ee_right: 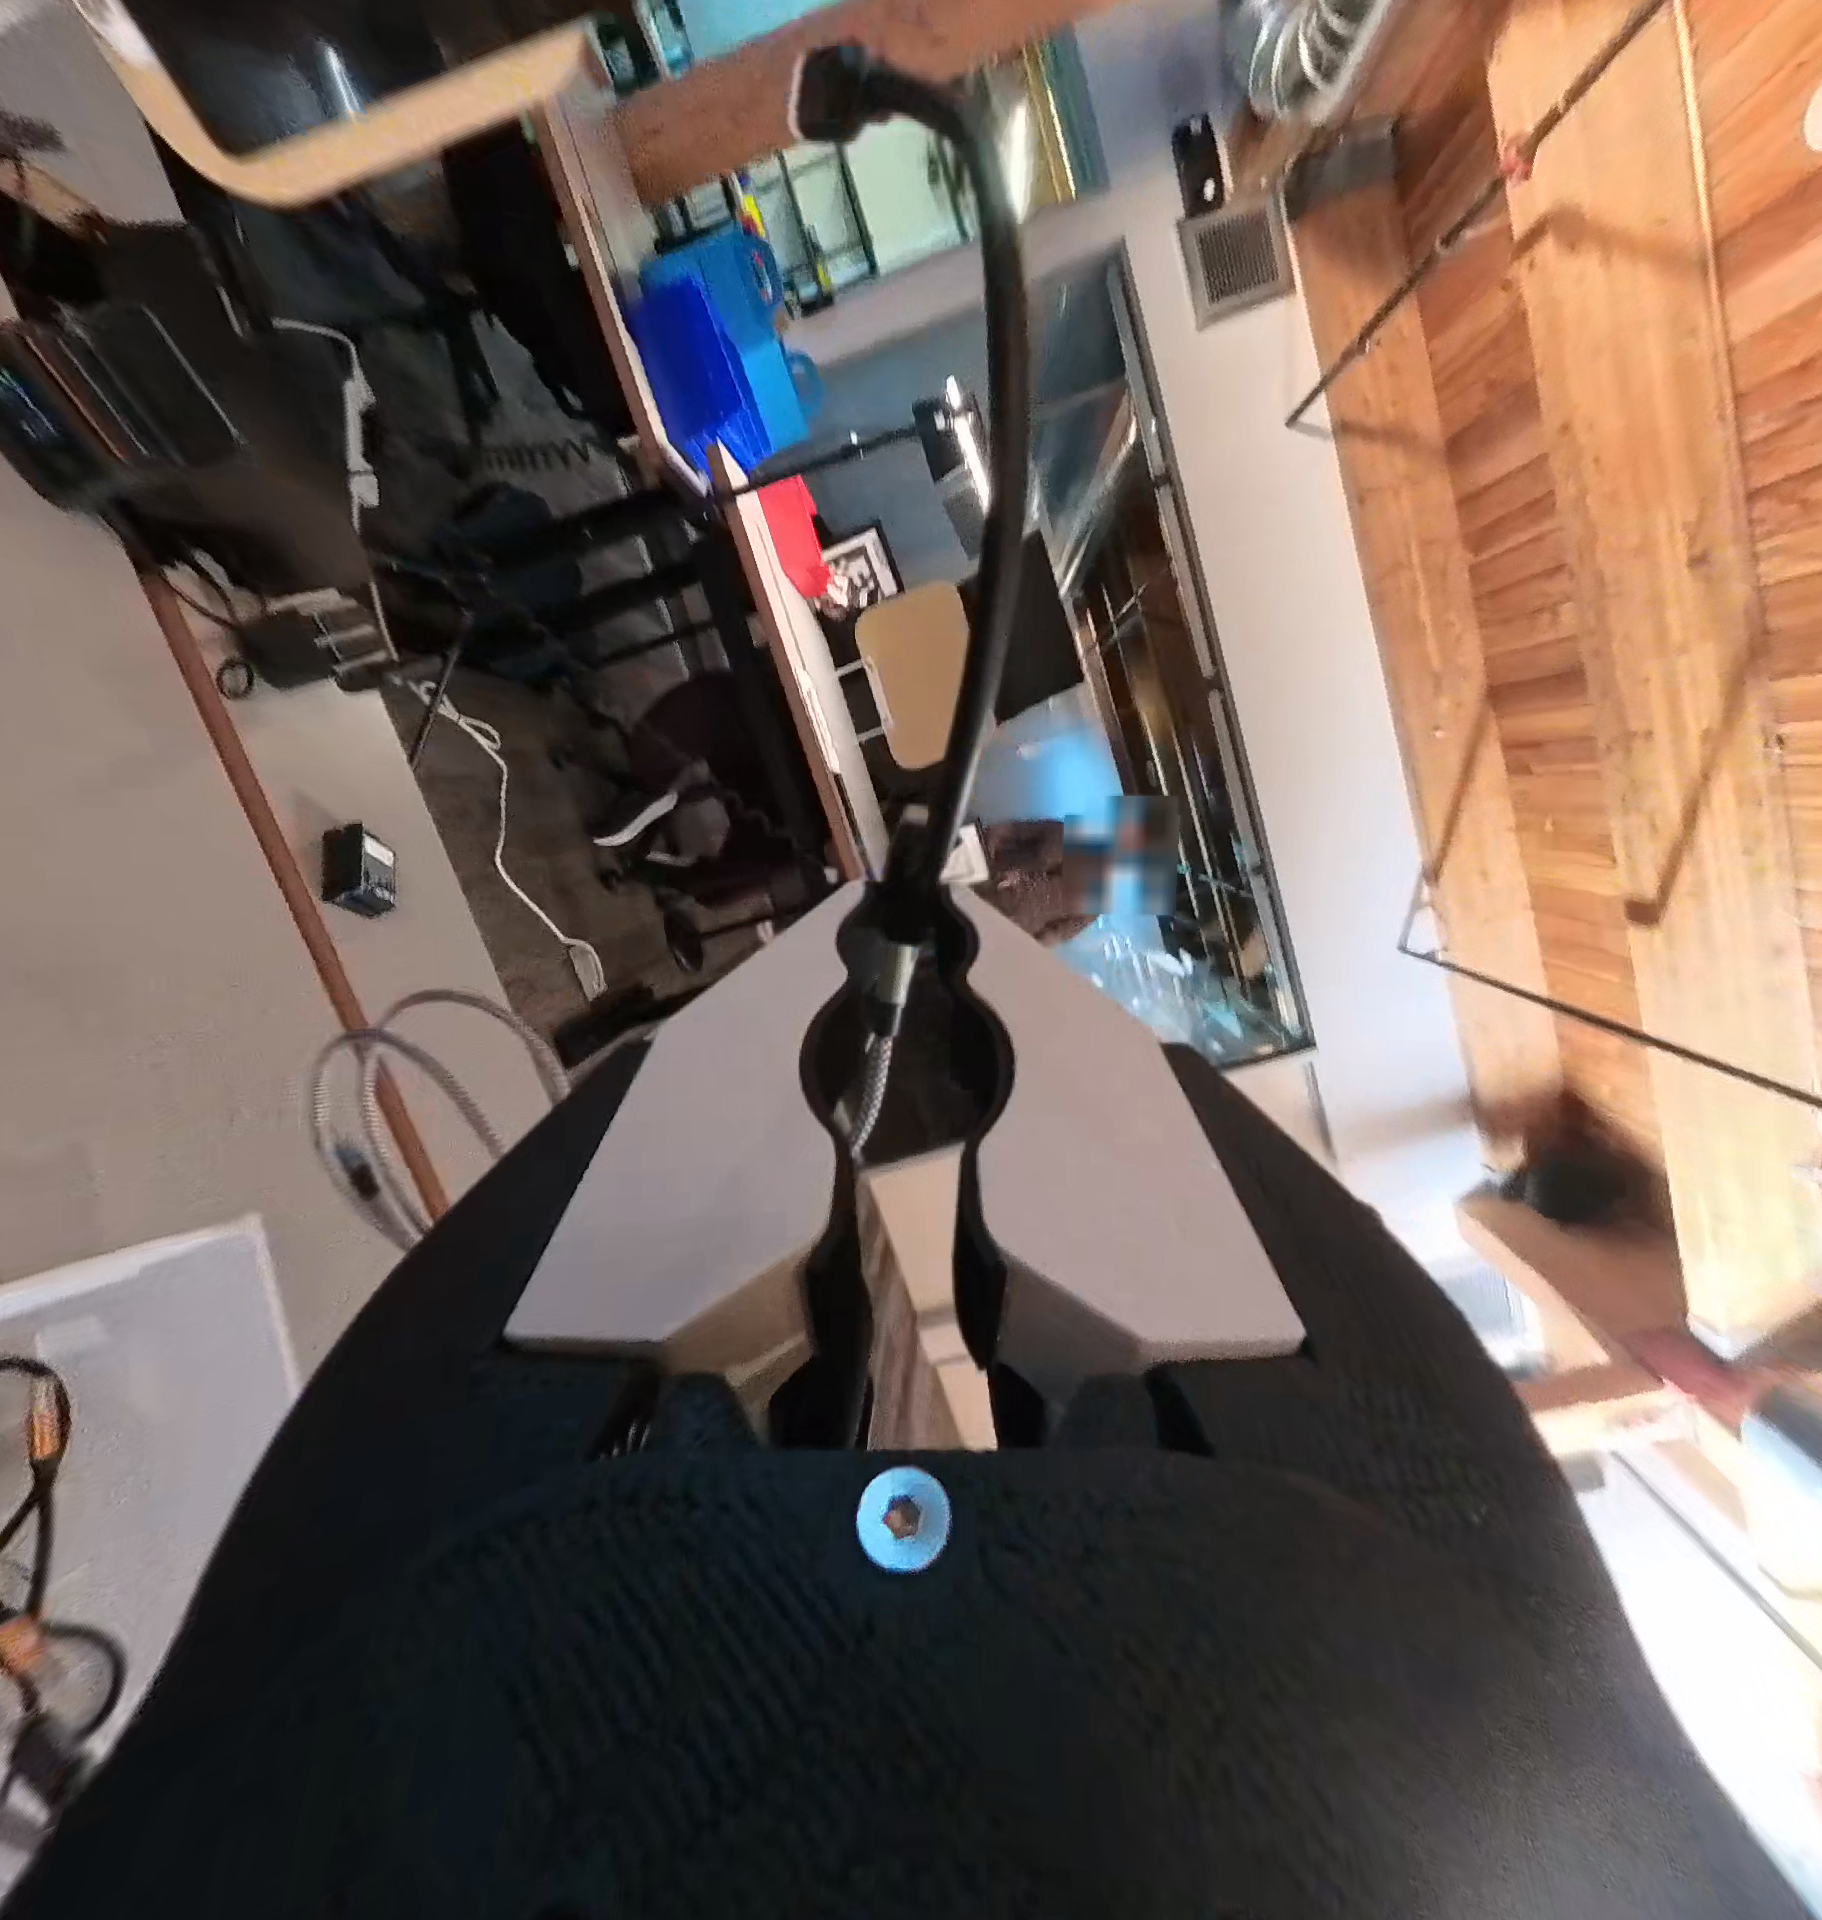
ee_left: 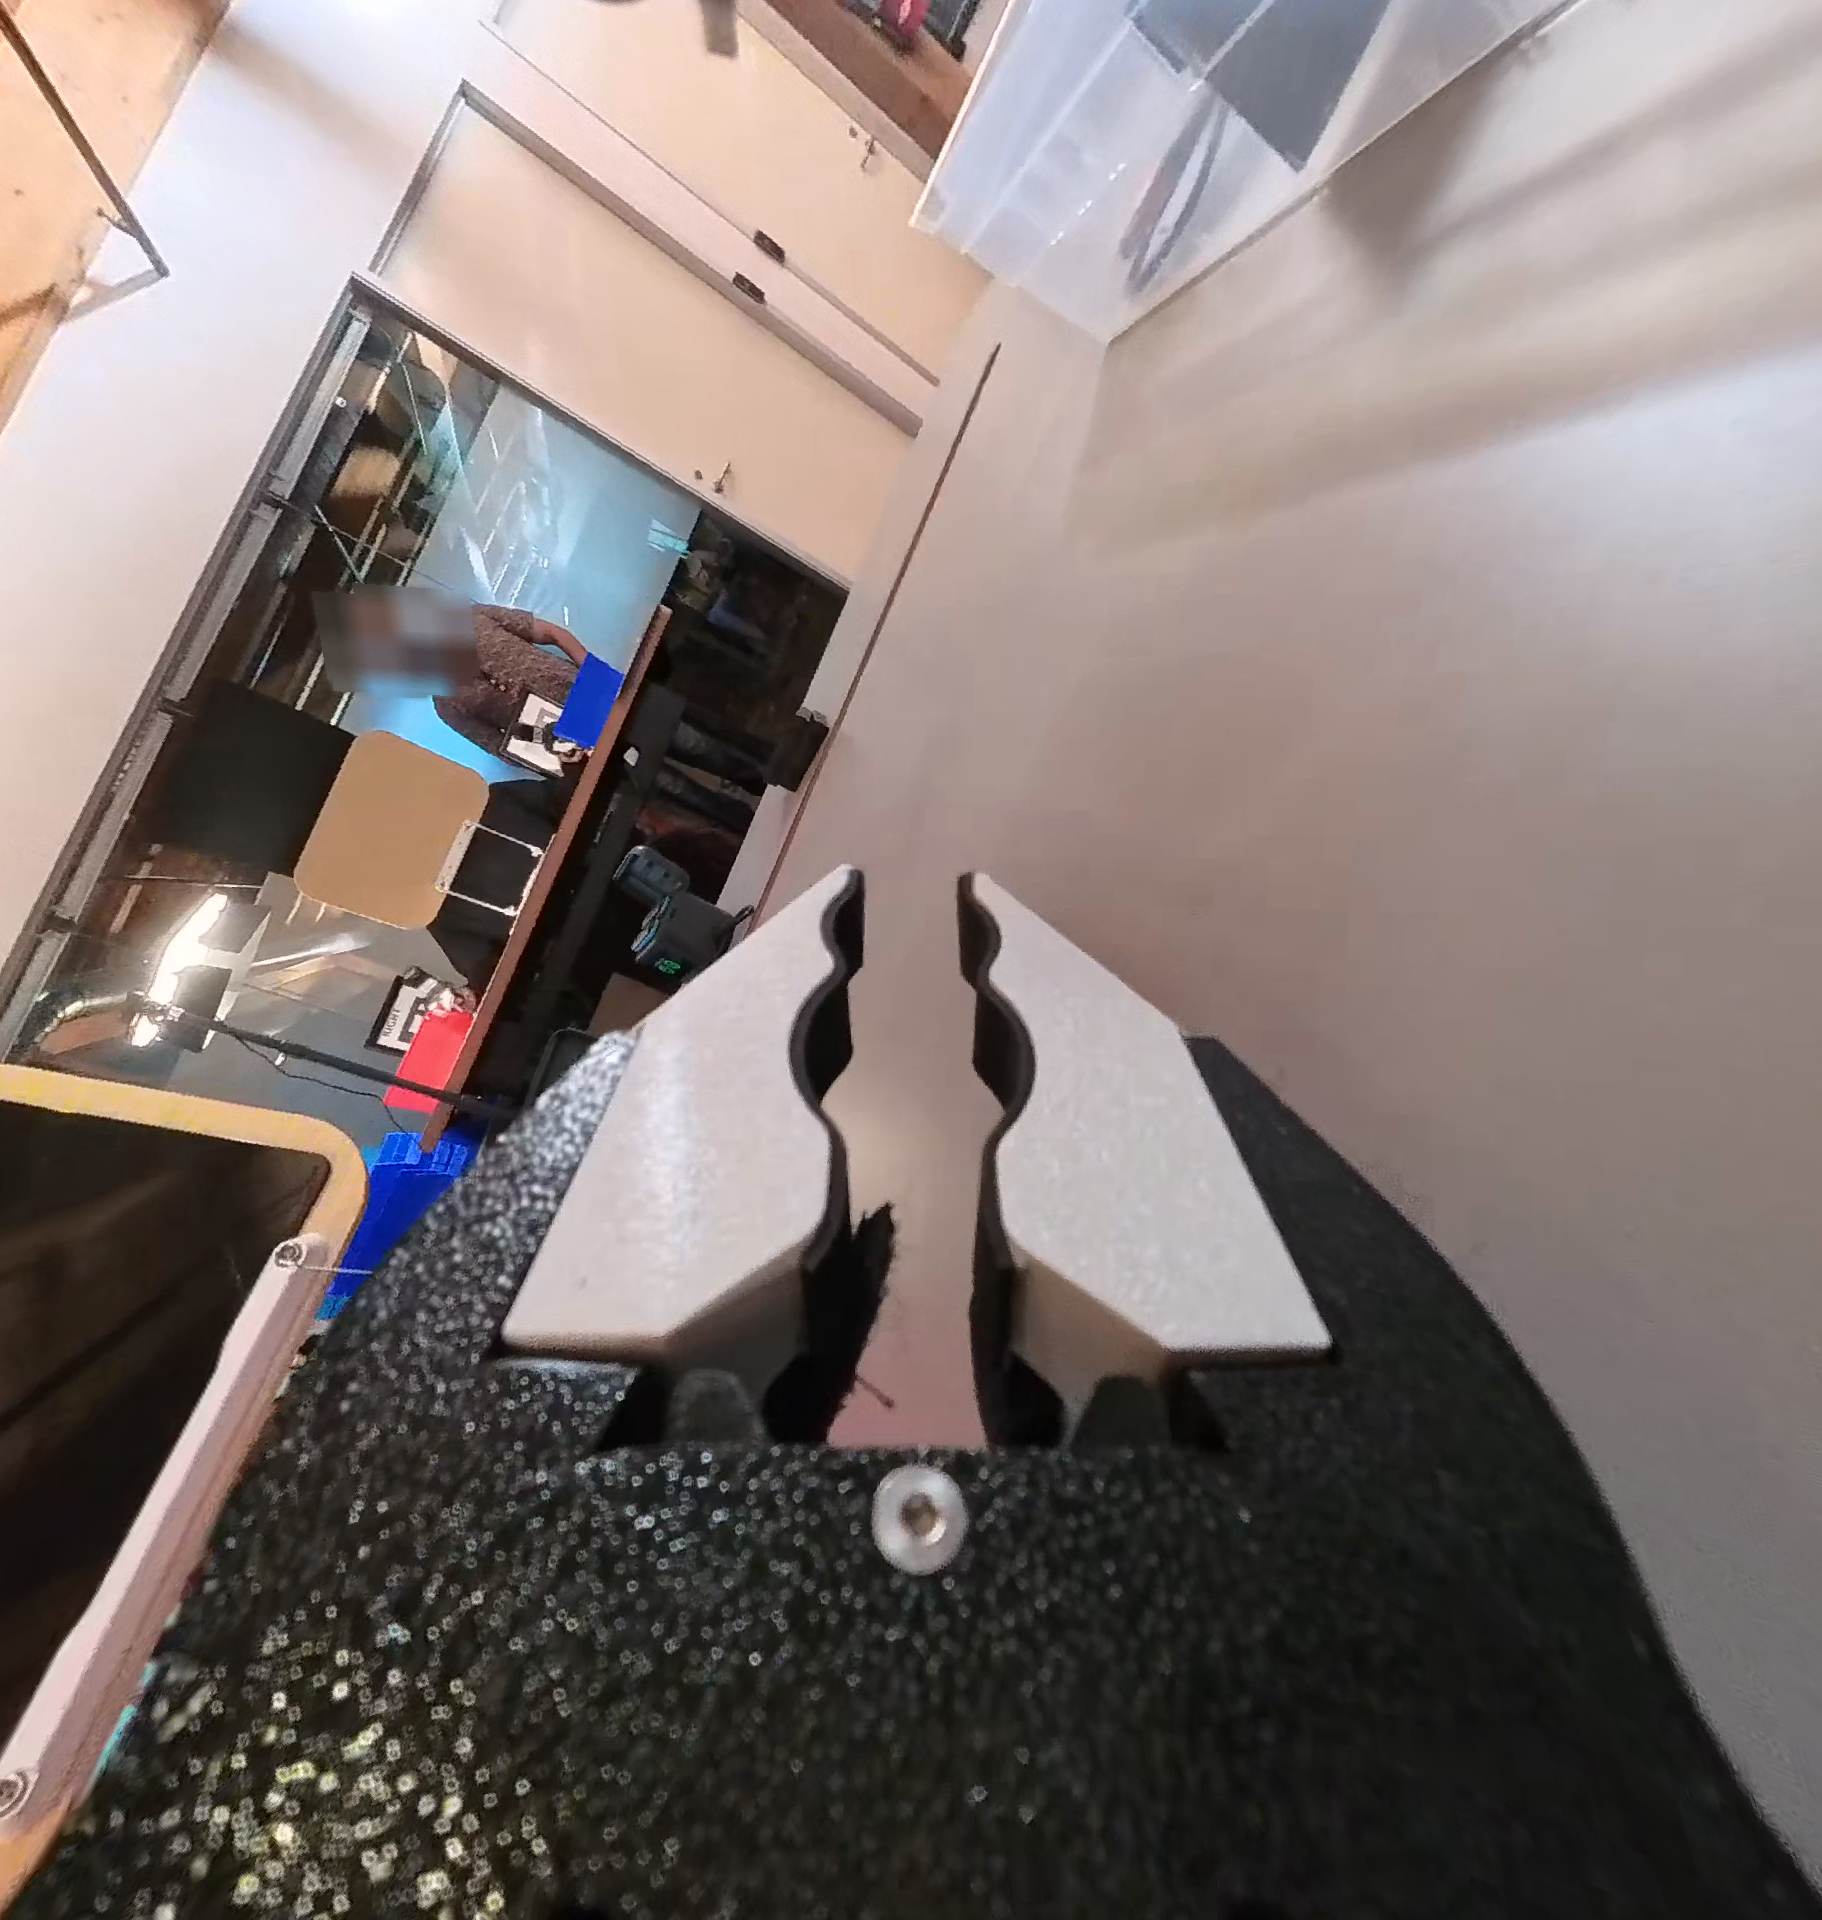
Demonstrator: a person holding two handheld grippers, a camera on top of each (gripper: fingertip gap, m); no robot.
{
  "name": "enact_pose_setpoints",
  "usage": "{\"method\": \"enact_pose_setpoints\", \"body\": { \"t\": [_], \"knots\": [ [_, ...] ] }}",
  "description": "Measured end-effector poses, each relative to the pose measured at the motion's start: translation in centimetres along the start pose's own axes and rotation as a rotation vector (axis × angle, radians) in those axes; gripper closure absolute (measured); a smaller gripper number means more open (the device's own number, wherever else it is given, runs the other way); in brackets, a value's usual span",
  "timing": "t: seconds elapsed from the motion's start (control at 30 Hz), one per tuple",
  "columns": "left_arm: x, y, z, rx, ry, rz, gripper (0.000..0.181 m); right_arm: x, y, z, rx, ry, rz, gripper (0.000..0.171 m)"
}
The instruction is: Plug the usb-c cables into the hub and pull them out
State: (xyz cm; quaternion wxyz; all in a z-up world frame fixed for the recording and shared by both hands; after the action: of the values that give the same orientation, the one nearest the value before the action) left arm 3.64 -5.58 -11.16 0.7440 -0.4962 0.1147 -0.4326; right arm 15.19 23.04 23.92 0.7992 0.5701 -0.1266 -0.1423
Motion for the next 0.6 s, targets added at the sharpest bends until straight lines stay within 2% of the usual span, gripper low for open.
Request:
{"method": "enact_pose_setpoints", "body": {
  "t": [0.13,0.33,0.47,0.6],
  "knots": [
    [-0.2,-0.5,-0.4,0.057,-0.022,0.023,0.165,-0.6,-0.6,-3.9,-0.101,-0.05,0.05,0.164],
    [-0.2,-0.6,-0.5,0.072,-0.021,0.017,0.17,-1.5,-5.2,-10.2,-0.223,-0.12,0.197,0.163],
    [-0.2,-0.7,-0.5,0.092,-0.031,0.022,0.17,-2.4,-7.6,-14.2,-0.214,-0.236,0.38,0.163],
    [-0.1,-0.8,-0.5,0.094,-0.03,0.022,0.17,-2.8,-7.9,-16.6,-0.212,-0.361,0.57,0.163]
  ]
}}
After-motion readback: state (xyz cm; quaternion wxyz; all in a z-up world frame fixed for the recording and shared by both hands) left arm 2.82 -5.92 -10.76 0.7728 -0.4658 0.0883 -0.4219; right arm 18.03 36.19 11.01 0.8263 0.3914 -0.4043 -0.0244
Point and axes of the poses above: each gripper's, where its closed fingertips meet, x back along the fingers, z out of its top, y = z × x across the jaws, the point moved 9 cm from there along x, back along the fingers, and after that the axes turned 15 degrees about -y, right-handed, at the moved point
